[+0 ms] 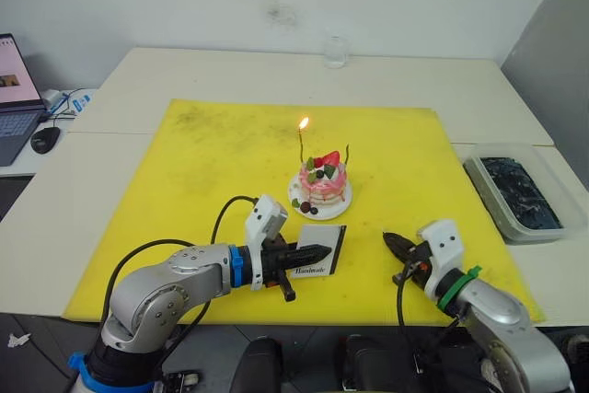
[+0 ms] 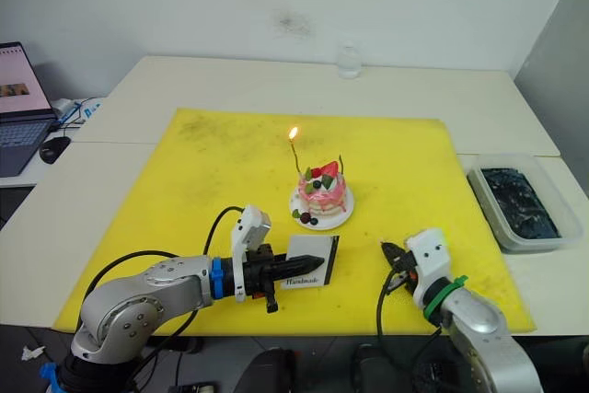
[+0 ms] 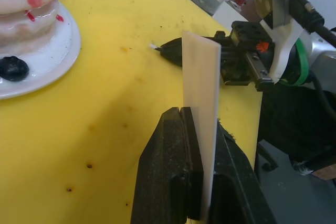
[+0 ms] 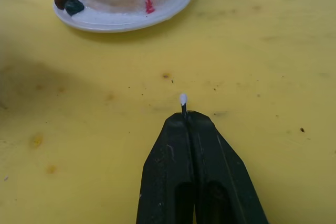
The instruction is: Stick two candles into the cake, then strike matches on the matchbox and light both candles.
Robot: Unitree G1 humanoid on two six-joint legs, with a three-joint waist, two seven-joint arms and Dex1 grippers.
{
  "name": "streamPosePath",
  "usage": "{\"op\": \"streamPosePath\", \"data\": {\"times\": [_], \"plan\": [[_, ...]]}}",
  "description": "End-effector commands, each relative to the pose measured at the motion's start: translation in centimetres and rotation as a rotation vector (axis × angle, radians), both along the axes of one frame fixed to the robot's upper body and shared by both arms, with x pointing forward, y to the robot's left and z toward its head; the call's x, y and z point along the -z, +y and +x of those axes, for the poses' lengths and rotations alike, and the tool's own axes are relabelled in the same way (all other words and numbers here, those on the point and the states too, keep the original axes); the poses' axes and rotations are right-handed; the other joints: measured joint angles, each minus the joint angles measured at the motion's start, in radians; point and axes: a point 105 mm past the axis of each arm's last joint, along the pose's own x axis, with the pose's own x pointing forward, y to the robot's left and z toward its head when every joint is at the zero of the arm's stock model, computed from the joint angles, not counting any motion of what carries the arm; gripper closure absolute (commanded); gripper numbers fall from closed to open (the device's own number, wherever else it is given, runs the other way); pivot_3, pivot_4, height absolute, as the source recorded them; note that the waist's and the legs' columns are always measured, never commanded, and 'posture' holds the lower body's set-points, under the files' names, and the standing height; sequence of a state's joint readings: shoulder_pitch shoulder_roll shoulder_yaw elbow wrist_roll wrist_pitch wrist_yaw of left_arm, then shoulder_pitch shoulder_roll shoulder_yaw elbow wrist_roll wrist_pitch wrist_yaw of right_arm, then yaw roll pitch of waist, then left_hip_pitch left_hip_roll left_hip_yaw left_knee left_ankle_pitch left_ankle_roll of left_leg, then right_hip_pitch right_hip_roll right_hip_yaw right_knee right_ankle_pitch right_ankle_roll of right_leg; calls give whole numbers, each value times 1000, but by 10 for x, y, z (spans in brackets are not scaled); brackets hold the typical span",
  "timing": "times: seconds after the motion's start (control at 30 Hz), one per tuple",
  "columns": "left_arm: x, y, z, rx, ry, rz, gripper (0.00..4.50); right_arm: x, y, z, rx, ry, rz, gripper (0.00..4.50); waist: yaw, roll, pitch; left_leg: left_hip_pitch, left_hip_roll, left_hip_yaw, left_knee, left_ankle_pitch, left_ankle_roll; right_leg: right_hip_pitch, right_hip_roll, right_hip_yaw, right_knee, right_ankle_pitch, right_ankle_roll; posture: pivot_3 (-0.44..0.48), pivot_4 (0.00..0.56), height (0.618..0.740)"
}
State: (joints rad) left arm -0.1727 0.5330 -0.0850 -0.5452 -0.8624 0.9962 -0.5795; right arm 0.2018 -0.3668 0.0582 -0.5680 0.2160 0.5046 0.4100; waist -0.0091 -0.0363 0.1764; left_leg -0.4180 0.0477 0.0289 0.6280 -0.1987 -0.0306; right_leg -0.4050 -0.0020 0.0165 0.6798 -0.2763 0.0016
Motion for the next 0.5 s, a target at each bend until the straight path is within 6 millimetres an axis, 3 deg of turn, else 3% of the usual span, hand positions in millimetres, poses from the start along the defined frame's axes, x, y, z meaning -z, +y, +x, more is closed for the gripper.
{"op": "streamPosePath", "data": {"times": [0.03, 0.2, 0.5], "plan": [[-9, -2, -2, 27, -33, -9, 4500, -4, 0, 1, 1, -65, -1, 4296, 0, 0, 0, 0, 0, 0, 0, 0, 0, 0, 0, 0, 0, 0, 0, 0, 150, 740], [-9, -1, -3, 24, -33, -4, 4500, -1, -1, 3, -11, -97, -50, 2871, 1, 0, 0, 0, 0, 0, 0, 0, 0, 0, 0, 0, 0, 0, 1, 0, 150, 740], [-9, -1, -3, 24, -29, -6, 4500, 0, 1, 7, -14, -107, -57, 2871, 1, 0, 0, 0, 0, 0, 0, 0, 0, 0, 0, 0, 0, 0, 1, 0, 150, 740]]}}
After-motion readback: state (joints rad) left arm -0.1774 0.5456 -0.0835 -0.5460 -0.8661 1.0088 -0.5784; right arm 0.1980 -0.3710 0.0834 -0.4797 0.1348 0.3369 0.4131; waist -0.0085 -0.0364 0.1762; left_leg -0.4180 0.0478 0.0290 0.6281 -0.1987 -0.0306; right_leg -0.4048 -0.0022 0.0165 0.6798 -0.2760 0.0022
